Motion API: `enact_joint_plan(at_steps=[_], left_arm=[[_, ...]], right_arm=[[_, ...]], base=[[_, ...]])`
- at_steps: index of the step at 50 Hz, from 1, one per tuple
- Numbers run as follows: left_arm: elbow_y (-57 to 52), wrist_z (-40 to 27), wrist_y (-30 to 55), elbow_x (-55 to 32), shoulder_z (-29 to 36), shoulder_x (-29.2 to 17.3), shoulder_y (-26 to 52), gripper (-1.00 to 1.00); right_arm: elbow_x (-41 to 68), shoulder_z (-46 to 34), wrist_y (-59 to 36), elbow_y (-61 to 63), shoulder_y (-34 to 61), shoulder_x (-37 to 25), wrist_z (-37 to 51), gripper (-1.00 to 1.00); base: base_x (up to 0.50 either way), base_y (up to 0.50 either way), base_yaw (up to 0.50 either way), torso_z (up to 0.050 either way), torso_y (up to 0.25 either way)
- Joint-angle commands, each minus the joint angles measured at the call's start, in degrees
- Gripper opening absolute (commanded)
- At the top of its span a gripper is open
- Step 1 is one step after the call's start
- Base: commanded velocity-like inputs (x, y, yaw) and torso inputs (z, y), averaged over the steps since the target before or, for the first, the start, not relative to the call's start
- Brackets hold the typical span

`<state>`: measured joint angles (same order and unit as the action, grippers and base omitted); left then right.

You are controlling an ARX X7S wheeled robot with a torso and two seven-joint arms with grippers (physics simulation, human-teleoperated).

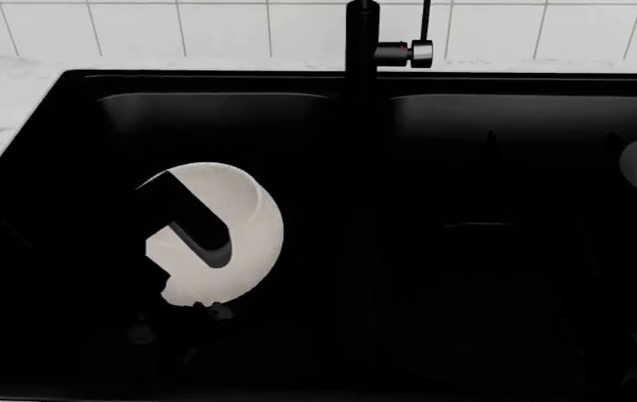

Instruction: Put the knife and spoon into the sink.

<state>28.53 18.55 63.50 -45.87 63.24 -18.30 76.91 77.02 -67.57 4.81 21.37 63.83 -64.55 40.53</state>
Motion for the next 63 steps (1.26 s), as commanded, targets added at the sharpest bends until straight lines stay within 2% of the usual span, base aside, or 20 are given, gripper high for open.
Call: enact_joint_plan(at_steps=[1, 19, 28, 30, 31, 32, 46, 63], left_arm=[[-2.3, 0.3, -0.7, 0.1, 0.7, -0.7, -0.4, 1.0], [-7.5, -0.6, 1.3, -2.5, -1.8, -3.1, 1.3, 1.0], [-12.6, -4.4, 2.5, -7.6, -10.0, -6.7, 3.9, 1.0], [-14.6, -6.4, 2.7, -9.1, -12.7, -8.0, 4.3, 1.0], [-23.2, -15.0, 0.5, -15.8, -21.3, -13.1, 0.0, 1.0], [-28.1, -19.5, 0.4, -18.5, -26.5, -14.0, -1.7, 1.0], [-45.3, -33.5, -1.5, -30.7, -38.6, -19.5, -10.2, 1.0], [-54.2, -37.9, -7.4, -34.4, -44.3, -21.3, -18.0, 1.0]], right_arm=[[-0.2, 0.1, 0.4, -0.2, -0.5, 0.1, -0.2, 1.0], [-0.1, 0.5, 0.9, 0.3, -0.9, -0.3, -0.1, 1.0], [0.0, 0.7, 1.1, 0.7, -1.0, -0.5, 0.0, 1.0], [-0.1, 0.7, 1.0, 0.7, -1.0, -0.3, 0.0, 1.0], [-0.3, 0.7, 1.0, 0.9, -0.9, -0.5, 0.0, 1.0], [-0.4, 0.6, 1.4, 0.4, -1.5, -0.4, -0.1, 1.0], [-0.6, 0.8, 1.6, 1.3, -1.7, -0.6, 0.2, 1.0], [-0.8, 0.9, 1.3, 1.1, -1.8, 0.1, 0.3, 1.0]], base=[[0.0, 0.0, 0.0, 0.0, 0.0], [0.0, 0.0, 0.0, 0.0, 0.0], [0.0, 0.0, 0.0, 0.0, 0.0], [0.0, 0.0, 0.0, 0.0, 0.0], [0.0, 0.0, 0.0, 0.0, 0.0], [0.0, 0.0, 0.0, 0.0, 0.0], [0.0, 0.0, 0.0, 0.0, 0.0], [0.0, 0.0, 0.0, 0.0, 0.0]])
